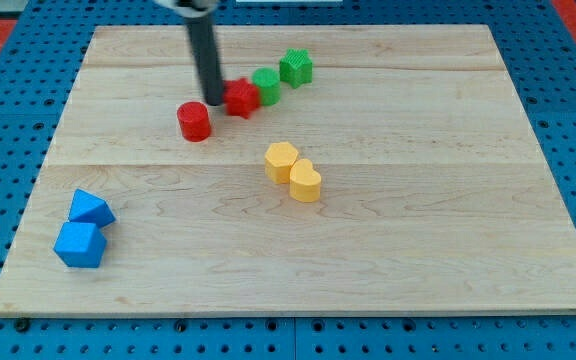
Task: Move the red circle to the top left
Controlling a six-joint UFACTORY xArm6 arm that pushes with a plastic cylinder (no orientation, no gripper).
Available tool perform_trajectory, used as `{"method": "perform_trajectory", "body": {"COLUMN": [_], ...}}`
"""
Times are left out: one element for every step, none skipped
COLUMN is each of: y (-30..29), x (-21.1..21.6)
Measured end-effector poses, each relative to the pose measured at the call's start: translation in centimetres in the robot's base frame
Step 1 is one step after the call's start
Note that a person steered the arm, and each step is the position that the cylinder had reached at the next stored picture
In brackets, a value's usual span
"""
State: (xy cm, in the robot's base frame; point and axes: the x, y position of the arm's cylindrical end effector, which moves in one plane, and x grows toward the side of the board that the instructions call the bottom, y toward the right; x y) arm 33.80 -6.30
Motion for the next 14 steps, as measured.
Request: {"method": "perform_trajectory", "body": {"y": [5.3, 5.2, 1.2, -3.2, -4.2, -6.8, -6.6, -6.6, -6.6, -7.2, -8.3, -8.2, -4.4, -3.1], "x": [0.8, 4.0, 5.6, 5.9, 7.0, 5.2, 5.2, 5.2, 5.8, 6.3, 0.5, -4.6, -4.5, -4.8]}}
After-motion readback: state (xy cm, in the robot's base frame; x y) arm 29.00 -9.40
